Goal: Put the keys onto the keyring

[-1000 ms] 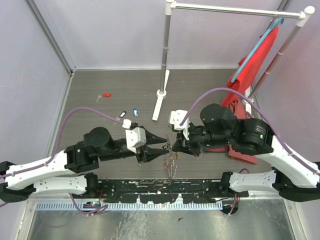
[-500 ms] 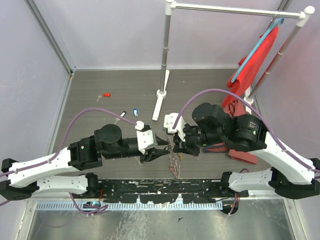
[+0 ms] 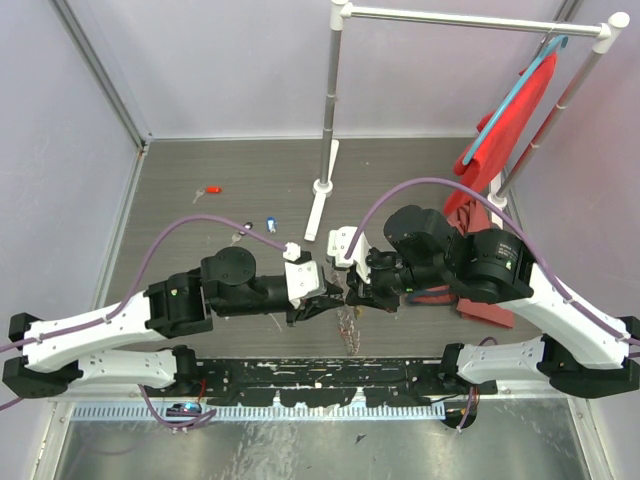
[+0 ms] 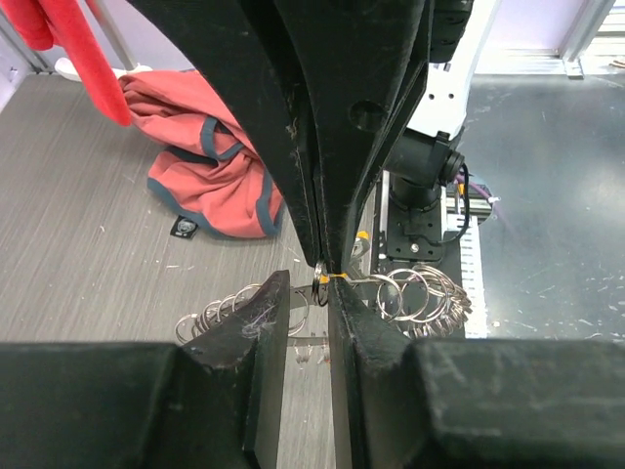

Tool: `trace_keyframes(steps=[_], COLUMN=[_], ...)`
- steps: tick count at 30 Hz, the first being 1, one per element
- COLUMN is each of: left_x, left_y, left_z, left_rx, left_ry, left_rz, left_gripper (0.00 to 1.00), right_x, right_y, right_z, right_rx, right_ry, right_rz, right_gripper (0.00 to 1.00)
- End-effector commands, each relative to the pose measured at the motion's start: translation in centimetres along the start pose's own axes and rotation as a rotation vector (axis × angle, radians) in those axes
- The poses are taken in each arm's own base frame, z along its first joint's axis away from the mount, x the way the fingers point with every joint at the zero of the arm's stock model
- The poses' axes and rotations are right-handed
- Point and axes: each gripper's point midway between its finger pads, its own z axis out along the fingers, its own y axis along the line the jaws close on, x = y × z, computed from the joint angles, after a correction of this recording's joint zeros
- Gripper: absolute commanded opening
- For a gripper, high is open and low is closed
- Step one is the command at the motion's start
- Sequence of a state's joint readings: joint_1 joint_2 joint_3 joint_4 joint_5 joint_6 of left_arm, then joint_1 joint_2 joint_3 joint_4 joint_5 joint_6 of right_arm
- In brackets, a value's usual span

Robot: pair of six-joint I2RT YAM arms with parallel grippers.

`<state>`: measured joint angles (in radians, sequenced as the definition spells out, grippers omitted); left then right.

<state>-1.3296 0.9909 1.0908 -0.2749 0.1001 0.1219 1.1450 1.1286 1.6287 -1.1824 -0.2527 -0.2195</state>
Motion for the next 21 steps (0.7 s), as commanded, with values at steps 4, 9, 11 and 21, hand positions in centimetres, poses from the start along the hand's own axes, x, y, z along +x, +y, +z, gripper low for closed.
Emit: trace_keyframes(steps=[4,9,11,21], left_x=[-2.1,-1.9,-1.8,-2.0], left_y=[-0.2,-0.3,-0.3,0.9], left_z=[0.0,0.3,0.4,0.0], left_rx=[0.019,0.023,0.022,-0.055], left_ry=[-0.047,-0.040,-0.037,-0.041], left_rz=[0.005,-0.001,-0.003,-0.040], left_gripper=[0.26,0.18,0.10,0.00], right_x=[-1.8,-2.1,-2.1,-4.3], right_y=[0.2,0.2,0.2,0.1], right_z=[-0.2,-0.3,-0.3,-2.2], right_rx=[-0.012,-0.014,-0.013,0.029], right_ry=[-0.078,-0.093,-0.095,-0.238], right_rz=[-0.031,-0.037,-0.037,-0.041], right_gripper=[0.01,0.01,0.01,0.10])
